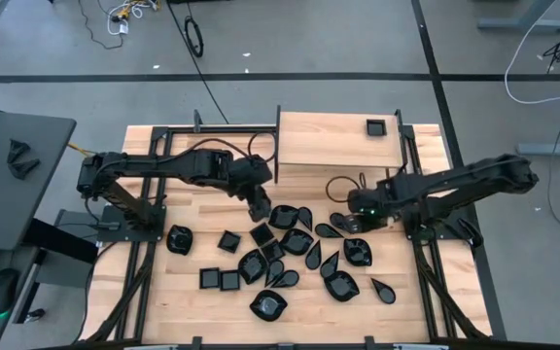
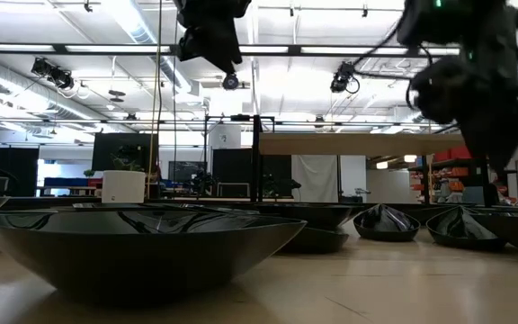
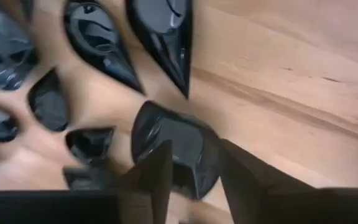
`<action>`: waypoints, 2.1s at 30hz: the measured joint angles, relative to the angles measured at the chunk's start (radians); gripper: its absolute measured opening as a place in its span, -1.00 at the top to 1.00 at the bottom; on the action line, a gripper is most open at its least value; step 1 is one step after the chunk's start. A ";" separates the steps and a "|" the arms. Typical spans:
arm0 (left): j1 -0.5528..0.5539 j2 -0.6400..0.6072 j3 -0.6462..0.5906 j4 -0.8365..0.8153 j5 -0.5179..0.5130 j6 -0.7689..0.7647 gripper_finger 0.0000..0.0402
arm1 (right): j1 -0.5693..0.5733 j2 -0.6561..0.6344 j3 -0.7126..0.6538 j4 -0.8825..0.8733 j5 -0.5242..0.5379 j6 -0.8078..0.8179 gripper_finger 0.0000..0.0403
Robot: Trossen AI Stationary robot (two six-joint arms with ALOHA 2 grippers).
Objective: Pick & Place Mini shaped plates
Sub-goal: Put the drop-shaped plate on the shelf
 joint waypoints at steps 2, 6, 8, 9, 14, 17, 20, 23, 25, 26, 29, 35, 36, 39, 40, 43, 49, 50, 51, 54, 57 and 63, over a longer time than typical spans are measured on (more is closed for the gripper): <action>0.000 0.000 0.000 0.022 0.003 0.009 0.34 | 0.000 0.000 -0.064 0.097 0.000 0.023 0.26; 0.000 0.000 0.000 0.040 0.003 0.015 0.34 | -0.005 0.000 -0.170 0.280 0.001 0.059 0.25; 0.000 0.000 0.000 0.044 0.003 0.015 0.34 | -0.006 0.000 -0.212 0.337 0.020 0.089 0.27; 0.000 0.000 0.000 0.046 0.003 0.015 0.34 | -0.006 0.000 -0.232 0.373 0.034 0.103 0.29; 0.000 0.000 0.000 0.064 0.003 0.015 0.34 | -0.006 0.000 -0.283 0.507 0.103 0.116 0.42; 0.000 0.000 0.000 0.083 0.003 0.015 0.34 | -0.006 0.000 -0.297 0.531 0.124 0.130 0.51; 0.000 0.000 0.000 0.092 0.002 0.014 0.34 | -0.006 0.000 -0.310 0.538 0.124 0.130 0.61; 0.000 0.000 0.000 0.100 0.003 0.014 0.34 | -0.006 0.000 -0.313 0.539 0.126 0.110 0.73; 0.000 0.000 0.000 0.099 0.003 0.014 0.34 | -0.006 0.000 -0.313 0.541 0.133 0.098 0.83; 0.000 0.000 0.000 0.099 0.003 0.014 0.34 | -0.006 0.000 -0.313 0.547 0.136 0.090 0.88; 0.000 0.000 0.000 0.102 0.003 0.014 0.34 | -0.006 -0.003 -0.311 0.594 0.135 0.053 0.97; 0.001 0.001 0.000 0.167 0.006 0.011 0.34 | -0.006 -0.003 -0.171 0.559 0.126 -0.066 0.98; 0.001 0.001 0.000 0.185 0.006 0.015 0.34 | -0.006 -0.003 -0.132 0.532 0.122 -0.101 0.99; 0.003 0.001 0.000 0.254 0.009 0.019 0.34 | -0.006 -0.003 0.007 0.450 0.121 -0.224 0.99; 0.006 0.001 0.000 0.279 0.022 0.035 0.34 | -0.006 -0.003 0.053 0.420 0.121 -0.283 0.99; 0.022 0.007 0.000 0.346 0.094 0.066 0.34 | -0.006 -0.003 0.182 0.340 0.124 -0.469 0.99; 0.061 0.031 0.000 0.422 0.163 0.080 0.23 | -0.009 0.026 0.336 0.216 0.190 -0.666 0.99; 0.065 0.038 -0.001 0.425 0.168 0.094 0.20 | -0.011 0.036 0.344 0.211 0.189 -0.675 1.00; 0.067 0.050 -0.001 0.457 0.175 0.110 0.16 | -0.011 0.046 0.347 0.210 0.187 -0.676 1.00; 0.067 0.078 0.000 0.499 0.225 0.138 0.06 | -0.011 0.086 0.348 0.208 0.182 -0.686 1.00; 0.065 0.107 0.000 0.521 0.250 0.143 0.02 | -0.011 0.120 0.349 0.194 0.173 -0.693 1.00; 0.046 0.156 0.000 0.528 0.205 0.262 0.11 | -0.011 0.145 0.349 0.219 0.147 -0.710 1.00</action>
